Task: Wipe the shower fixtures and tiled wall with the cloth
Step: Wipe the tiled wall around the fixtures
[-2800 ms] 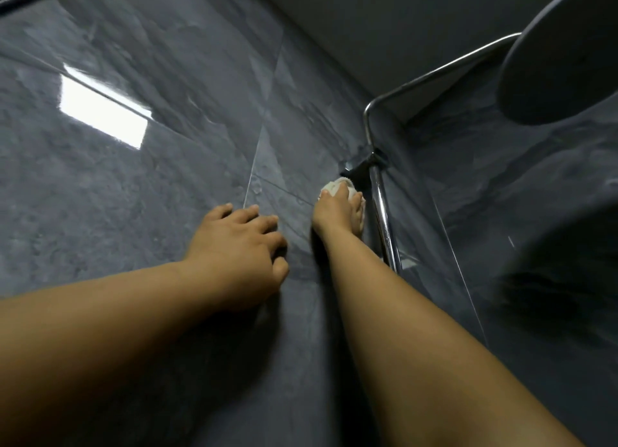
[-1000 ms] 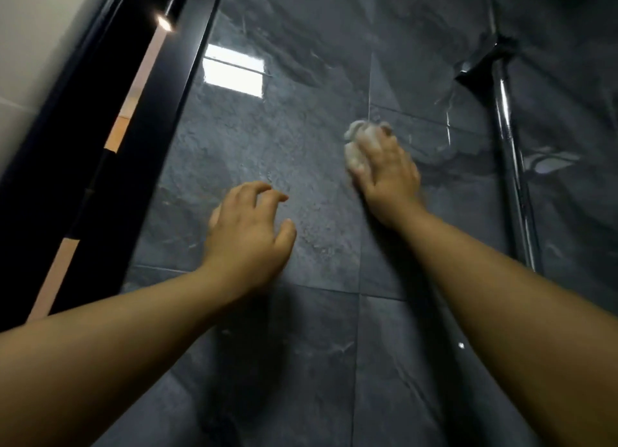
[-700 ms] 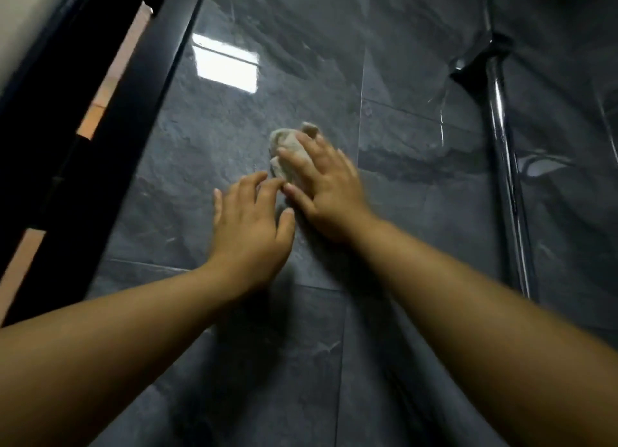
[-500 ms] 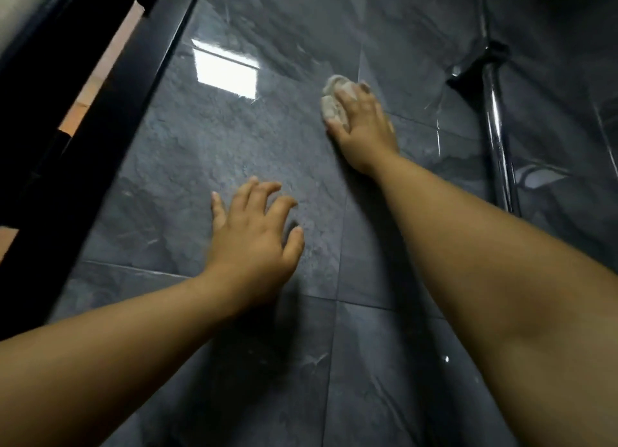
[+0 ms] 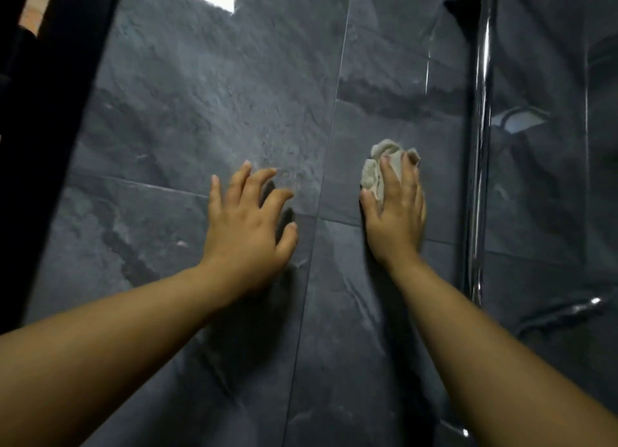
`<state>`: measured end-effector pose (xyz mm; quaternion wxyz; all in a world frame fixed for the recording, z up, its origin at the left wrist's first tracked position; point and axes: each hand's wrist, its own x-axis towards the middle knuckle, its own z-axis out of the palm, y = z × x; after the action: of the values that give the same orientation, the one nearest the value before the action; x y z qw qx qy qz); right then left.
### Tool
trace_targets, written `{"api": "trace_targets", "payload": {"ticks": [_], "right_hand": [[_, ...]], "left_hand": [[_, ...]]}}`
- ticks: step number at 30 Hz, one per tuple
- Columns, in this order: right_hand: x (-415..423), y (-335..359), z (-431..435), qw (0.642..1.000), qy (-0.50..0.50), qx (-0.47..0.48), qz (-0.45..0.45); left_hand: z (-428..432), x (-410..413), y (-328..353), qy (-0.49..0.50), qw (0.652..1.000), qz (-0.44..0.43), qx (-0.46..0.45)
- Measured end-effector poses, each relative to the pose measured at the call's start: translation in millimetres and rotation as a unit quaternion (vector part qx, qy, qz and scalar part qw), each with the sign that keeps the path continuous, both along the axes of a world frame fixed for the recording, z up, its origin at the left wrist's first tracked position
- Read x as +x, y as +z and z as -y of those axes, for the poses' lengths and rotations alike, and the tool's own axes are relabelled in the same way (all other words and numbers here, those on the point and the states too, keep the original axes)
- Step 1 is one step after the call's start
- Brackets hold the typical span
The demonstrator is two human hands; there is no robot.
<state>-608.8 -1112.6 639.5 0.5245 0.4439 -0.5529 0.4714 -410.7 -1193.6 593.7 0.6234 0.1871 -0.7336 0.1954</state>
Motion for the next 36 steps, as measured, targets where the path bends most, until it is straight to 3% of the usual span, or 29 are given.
{"api": "trace_targets", "payload": {"ticks": [4,9,13,17,22,26,30,33,36], "right_hand": [[12.5,-98.2,6.7,1.0,0.002,0.014,-0.014],[41.2,-218.7,14.5,0.993,-0.02,0.088,-0.076],[56.2,-231.6,22.0,0.993,-0.019,0.077,-0.086],[104.4,-191.1,48.1,0.999,-0.001,0.041,-0.033],[136.0,-239.7,66.6,0.968,0.049,0.149,-0.197],[100.1,-311.2,46.7,0.919,0.046,0.227,-0.32],[55.7,-330.8,20.6,0.949,0.014,0.199,-0.244],[34.2,-330.3,8.3,0.983,-0.02,0.158,-0.095],[31.6,-306.9,5.0,0.993,-0.014,0.098,0.062]], "left_hand": [[8.4,8.9,-51.1,-0.006,0.999,-0.03,-0.011],[13.3,23.0,-124.4,0.009,0.999,0.017,0.03],[13.9,35.3,-164.3,0.016,0.999,0.023,0.045],[15.0,48.6,-181.3,-0.036,0.995,-0.054,0.071],[11.7,58.6,-205.3,-0.118,0.973,-0.156,0.121],[3.1,50.3,-235.8,-0.111,0.975,-0.118,0.153],[-3.6,38.7,-254.0,-0.053,0.985,-0.048,0.157],[-4.4,31.4,-262.1,-0.023,0.986,-0.023,0.166],[-2.7,28.1,-265.2,-0.006,0.987,-0.01,0.163]]}}
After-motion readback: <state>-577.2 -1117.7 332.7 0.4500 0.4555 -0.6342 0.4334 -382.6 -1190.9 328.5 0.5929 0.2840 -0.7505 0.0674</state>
